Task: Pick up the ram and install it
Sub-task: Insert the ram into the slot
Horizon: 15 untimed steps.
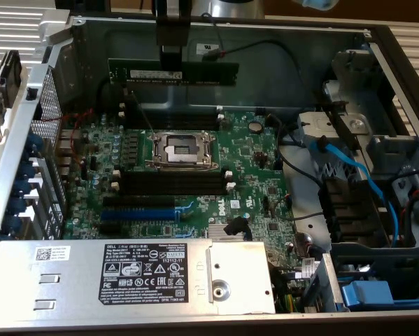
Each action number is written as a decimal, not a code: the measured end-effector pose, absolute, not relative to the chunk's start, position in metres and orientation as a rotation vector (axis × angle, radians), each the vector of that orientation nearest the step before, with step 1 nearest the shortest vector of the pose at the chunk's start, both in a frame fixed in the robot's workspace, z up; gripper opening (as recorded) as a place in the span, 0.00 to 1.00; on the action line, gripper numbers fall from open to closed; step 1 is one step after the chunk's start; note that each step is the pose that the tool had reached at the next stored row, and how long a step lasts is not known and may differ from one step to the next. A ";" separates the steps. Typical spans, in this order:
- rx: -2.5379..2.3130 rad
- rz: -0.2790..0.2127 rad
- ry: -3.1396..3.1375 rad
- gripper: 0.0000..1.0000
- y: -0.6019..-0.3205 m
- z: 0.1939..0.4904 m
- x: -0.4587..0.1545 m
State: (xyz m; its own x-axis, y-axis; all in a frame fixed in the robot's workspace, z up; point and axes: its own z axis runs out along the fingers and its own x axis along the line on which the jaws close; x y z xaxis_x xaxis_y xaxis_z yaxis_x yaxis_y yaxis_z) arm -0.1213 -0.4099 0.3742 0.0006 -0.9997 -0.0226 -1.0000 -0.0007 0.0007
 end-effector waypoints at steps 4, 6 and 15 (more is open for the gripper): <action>-2.212 0.023 2.211 0.12 -0.410 0.372 -0.121; -2.212 0.023 2.211 0.12 -0.410 0.372 -0.121; -2.212 0.023 2.211 0.12 -0.411 0.366 -0.121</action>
State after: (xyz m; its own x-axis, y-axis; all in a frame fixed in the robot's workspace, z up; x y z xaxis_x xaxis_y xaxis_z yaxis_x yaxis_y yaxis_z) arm -0.1212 -0.4106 0.3663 0.0007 -0.9998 -0.0202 -1.0000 -0.0008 0.0006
